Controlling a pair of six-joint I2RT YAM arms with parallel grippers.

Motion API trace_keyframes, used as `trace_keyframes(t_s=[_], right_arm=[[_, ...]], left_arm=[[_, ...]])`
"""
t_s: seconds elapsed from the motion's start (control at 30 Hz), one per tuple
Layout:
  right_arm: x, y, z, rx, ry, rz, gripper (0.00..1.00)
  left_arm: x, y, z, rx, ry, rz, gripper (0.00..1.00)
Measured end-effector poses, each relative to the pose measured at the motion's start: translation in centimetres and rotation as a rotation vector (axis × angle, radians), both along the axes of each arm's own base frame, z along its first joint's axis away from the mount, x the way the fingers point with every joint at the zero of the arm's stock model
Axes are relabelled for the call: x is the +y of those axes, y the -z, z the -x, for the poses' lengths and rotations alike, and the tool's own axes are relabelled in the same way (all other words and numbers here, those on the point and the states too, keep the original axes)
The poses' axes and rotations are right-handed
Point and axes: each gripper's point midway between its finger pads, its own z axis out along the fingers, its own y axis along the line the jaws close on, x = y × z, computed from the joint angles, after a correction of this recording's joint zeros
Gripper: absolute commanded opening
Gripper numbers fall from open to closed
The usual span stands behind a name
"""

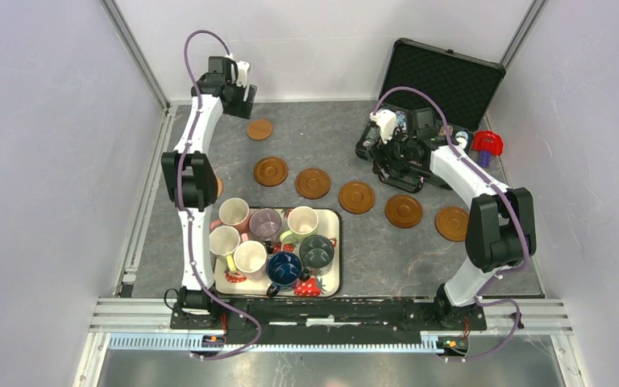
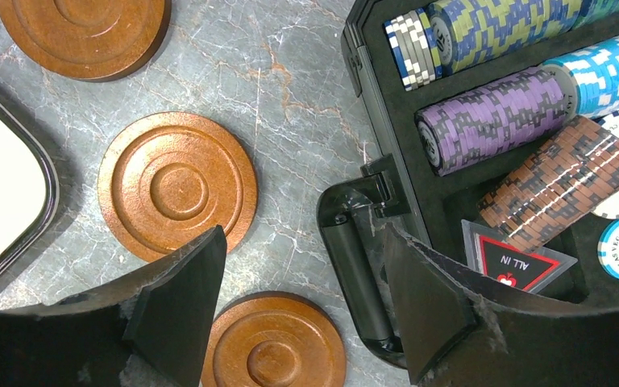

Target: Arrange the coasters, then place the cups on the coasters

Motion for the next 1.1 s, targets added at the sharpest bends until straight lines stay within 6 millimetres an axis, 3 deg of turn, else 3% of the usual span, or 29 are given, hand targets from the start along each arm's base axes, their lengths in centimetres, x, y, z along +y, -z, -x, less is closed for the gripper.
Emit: trace_keyframes(t_s=[0.2,0.63,0.93,1.1], right_arm=[[0.0,0.0,0.1,0.003,0.001,0.001,0.78],[0.0,0.1,0.0,0.003,0.002,0.005,0.78],[0.4,0.1,-0.4,0.005,-0.007,0.008,0.78],[0.6,0.1,-0.6,0.003,-0.012,0.007,0.78]], left_arm=[[0.8,4.8,-2.1,0.009,-0.029,-0.027,0.85],[0.8,10.3,-2.8,0.056,-0.038,-0.052,0.84],[1.7,10.5,-2.2,0.084,-0.032,-0.101,0.77],[2.6,10.7,0.5,0.164,-0.009,-0.106,0.71]])
